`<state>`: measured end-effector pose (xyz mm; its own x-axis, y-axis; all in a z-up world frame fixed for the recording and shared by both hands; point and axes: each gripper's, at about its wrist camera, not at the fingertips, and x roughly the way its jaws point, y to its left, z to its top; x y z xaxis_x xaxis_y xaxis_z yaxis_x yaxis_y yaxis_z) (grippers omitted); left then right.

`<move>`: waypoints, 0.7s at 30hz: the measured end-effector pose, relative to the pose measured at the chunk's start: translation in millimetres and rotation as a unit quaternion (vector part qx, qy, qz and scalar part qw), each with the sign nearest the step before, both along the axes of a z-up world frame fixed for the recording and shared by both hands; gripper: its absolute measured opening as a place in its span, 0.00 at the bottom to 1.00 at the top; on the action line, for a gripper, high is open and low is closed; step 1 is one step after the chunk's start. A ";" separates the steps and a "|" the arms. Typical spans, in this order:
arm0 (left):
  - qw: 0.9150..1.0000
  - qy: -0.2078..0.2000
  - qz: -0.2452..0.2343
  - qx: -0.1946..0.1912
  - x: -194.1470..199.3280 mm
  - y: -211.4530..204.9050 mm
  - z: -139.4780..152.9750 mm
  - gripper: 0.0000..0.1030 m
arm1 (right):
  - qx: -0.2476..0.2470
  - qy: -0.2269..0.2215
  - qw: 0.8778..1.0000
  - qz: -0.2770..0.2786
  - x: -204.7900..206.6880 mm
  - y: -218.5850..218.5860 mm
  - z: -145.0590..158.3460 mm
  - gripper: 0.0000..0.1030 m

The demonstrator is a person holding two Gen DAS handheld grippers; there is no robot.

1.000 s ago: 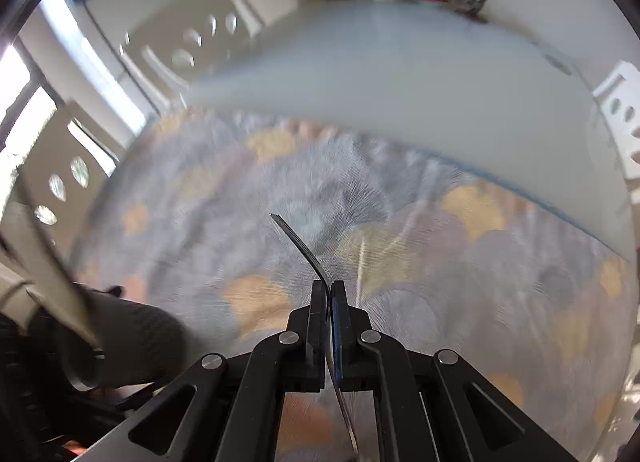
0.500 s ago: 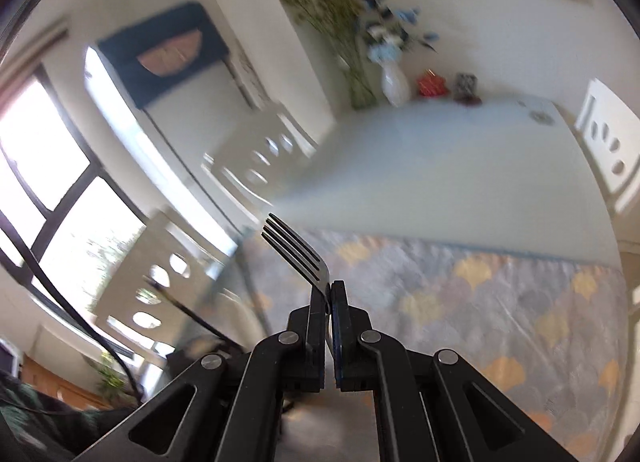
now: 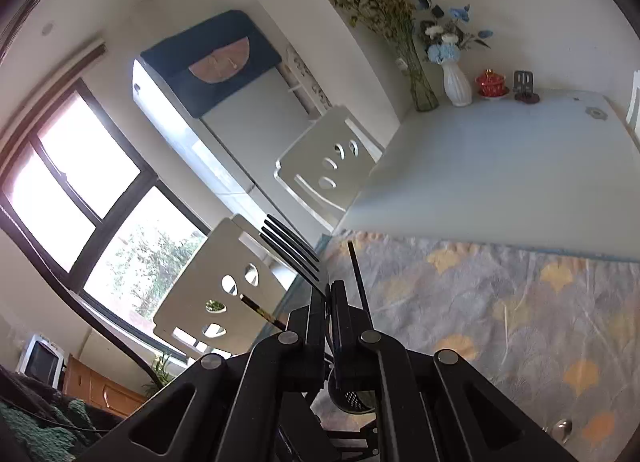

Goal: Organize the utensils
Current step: 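Carry the fork with the right gripper and drop it into the holder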

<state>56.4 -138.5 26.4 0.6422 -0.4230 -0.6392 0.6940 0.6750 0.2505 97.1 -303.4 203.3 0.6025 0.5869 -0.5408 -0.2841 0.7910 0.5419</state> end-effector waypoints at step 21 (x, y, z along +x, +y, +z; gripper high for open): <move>1.000 -0.002 -0.001 0.002 1.8 1.8 0.0 0.71 | -0.056 0.085 0.995 0.016 -4.0 14.9 -47.0 0.09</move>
